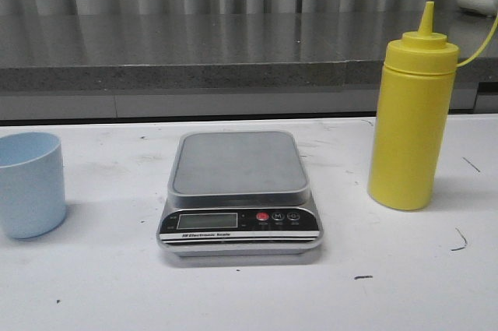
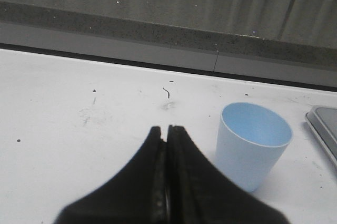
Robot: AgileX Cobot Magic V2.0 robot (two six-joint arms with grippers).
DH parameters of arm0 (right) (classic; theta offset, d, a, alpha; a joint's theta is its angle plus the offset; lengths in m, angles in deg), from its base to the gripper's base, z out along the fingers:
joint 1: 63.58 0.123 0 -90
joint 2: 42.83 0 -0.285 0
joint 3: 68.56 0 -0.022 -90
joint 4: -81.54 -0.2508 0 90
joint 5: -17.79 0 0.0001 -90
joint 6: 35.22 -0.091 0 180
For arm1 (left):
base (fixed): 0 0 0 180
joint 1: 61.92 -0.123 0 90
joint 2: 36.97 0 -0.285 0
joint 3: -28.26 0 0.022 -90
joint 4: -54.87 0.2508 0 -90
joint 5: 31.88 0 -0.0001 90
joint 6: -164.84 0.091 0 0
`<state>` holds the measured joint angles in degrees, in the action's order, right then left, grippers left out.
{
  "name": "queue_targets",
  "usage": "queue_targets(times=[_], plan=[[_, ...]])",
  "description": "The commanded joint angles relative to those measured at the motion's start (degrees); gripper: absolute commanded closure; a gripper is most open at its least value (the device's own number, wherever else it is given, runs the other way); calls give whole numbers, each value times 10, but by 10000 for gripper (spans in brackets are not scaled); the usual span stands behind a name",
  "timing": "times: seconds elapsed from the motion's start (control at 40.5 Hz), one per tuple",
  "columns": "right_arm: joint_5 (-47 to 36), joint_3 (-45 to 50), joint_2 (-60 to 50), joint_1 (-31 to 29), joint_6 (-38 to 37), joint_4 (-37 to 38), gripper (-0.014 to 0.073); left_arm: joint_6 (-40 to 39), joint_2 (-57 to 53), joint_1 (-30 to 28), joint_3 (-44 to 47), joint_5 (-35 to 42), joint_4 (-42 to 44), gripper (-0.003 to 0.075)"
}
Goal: Pour seasoning into cup on scale with both arms
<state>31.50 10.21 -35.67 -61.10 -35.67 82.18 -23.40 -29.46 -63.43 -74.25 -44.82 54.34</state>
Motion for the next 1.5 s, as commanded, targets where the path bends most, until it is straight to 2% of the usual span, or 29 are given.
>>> queue_targets(times=[0.0,0.222,0.444,0.567,0.715,0.765,0.937,1.11,1.184,1.332,1.48], plan=[[-59,-4,-9,1,4,4,714,-3,-10,-1,14,43,-3,740],[-62,-4,-9,1,4,4,714,-3,-10,-1,14,43,-3,740],[-77,-4,-9,1,4,4,714,-3,-10,-1,14,91,-3,740],[-94,-4,-9,1,4,4,714,-3,-10,-1,14,146,-3,740],[-144,-17,-9,1,4,4,714,-3,-10,-1,8,264,-3,740],[-145,-32,-9,1,4,4,714,-3,-10,-1,-6,277,-3,740],[-90,-105,-4,1,1,4,714,-3,4,-1,-88,260,-3,740],[-12,-213,58,1,0,-6,714,5,72,-1,-205,89,11,740],[15,-260,102,1,0,-15,714,5,118,-1,-242,45,21,740],[42,-322,191,1,1,-17,713,5,189,-1,-273,35,21,740],[29,-331,235,1,1,-18,713,5,213,-1,-276,36,21,740]])
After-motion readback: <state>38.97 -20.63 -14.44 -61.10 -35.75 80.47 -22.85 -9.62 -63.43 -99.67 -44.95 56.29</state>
